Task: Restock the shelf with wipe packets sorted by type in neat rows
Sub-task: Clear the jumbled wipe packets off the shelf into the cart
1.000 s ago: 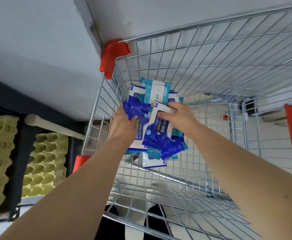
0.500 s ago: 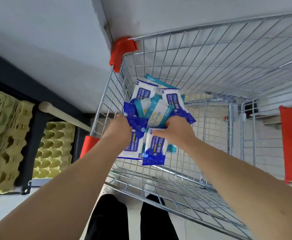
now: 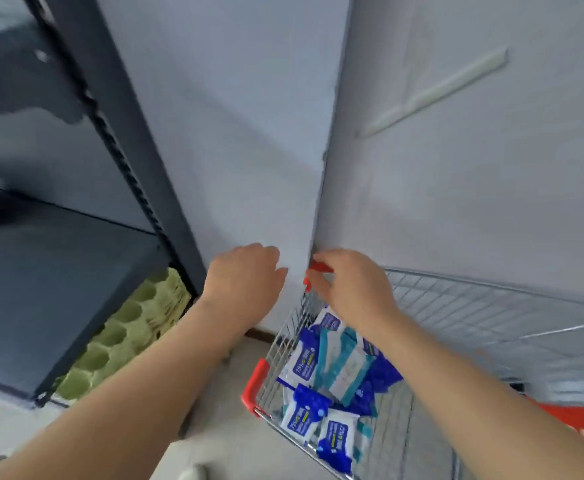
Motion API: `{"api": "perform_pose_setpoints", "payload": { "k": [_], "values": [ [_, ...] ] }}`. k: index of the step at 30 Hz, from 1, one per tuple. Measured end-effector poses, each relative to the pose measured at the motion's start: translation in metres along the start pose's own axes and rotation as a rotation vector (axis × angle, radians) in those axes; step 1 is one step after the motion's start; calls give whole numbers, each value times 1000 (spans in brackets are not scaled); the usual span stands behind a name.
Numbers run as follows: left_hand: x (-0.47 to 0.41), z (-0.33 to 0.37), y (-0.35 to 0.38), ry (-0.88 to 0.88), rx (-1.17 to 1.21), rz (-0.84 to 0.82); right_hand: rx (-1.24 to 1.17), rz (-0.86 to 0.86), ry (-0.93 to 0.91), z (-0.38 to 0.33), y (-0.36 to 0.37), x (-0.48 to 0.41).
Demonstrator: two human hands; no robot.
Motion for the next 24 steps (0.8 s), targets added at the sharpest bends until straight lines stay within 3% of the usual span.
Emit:
{"api": "perform_pose_setpoints", "payload": {
  "k": [7, 11, 18, 24],
  "values": [
    [21, -90, -176, -156, 32, 387, -68, 234, -317, -153, -117, -61],
    [49, -157, -247, -252, 15, 547, -128, 273, -455, -252, -149, -78],
    [110, -299, -322, -411, -46, 661, -229, 276, -596, -436, -141, -85],
    [161, -444, -353, -485, -76, 646, -246, 246, -576, -584, -99, -93]
  ]
}}
Point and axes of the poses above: each hand's wrist, its own x-axis away from the middle knuckle, its own y-axis out of the palm, z = x × y, the point moved 2 cm from there along -x, towards the middle knuckle, and after that the axes turned 11 degrees about z, right-handed, at the moved point
